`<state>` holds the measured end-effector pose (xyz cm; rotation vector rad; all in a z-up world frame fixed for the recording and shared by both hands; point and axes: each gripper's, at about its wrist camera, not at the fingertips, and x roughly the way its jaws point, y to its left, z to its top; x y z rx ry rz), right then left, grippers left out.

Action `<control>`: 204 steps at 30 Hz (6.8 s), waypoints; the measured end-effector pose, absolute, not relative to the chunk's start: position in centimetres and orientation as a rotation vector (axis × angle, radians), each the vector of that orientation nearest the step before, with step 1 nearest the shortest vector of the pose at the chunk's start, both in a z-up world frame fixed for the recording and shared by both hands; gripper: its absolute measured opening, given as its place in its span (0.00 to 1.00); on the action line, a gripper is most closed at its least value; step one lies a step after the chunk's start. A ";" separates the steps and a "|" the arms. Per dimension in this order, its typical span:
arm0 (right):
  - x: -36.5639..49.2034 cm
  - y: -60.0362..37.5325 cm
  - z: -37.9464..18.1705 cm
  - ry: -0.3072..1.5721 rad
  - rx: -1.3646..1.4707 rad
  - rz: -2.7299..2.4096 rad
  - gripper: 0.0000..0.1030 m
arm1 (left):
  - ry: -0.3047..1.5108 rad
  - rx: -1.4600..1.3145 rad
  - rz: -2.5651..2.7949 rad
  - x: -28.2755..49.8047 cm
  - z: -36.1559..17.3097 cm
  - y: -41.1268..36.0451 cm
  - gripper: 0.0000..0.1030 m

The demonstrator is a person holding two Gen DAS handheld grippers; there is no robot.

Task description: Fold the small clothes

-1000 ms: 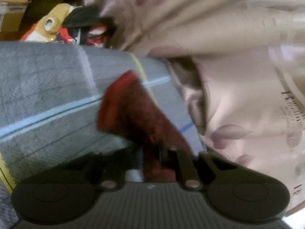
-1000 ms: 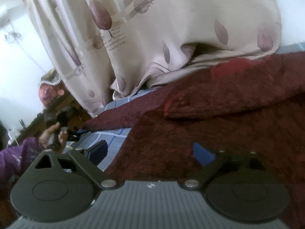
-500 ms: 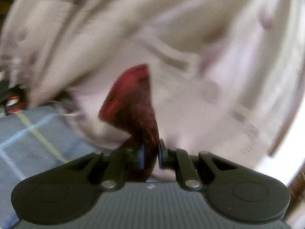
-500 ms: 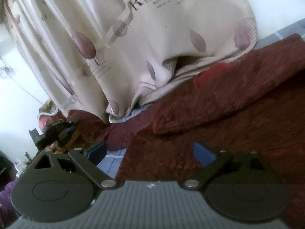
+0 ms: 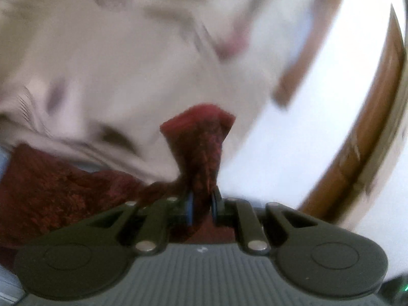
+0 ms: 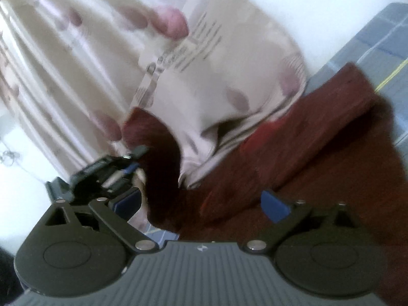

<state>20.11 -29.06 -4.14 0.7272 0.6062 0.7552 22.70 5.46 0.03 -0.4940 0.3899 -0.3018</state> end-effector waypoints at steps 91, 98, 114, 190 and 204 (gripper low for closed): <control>-2.4 -43.1 -5.6 0.783 0.347 0.603 0.89 | 0.599 -0.689 -0.159 -12.8 -11.4 10.5 1.00; -5.2 -38.6 -6.1 0.696 -0.010 0.514 0.71 | 0.699 -0.595 -0.196 -12.5 -12.9 7.2 1.00; -6.4 -37.7 -2.0 0.476 -0.450 0.391 0.08 | 0.562 -0.621 -0.082 -13.3 -11.0 9.6 1.00; 19.1 -43.2 -0.2 0.902 0.697 0.833 0.76 | 0.280 -0.742 -0.364 9.8 1.6 12.5 0.22; 10.2 -38.7 -9.3 1.067 0.893 0.752 0.72 | 0.276 -0.684 -0.335 5.3 1.2 12.6 0.22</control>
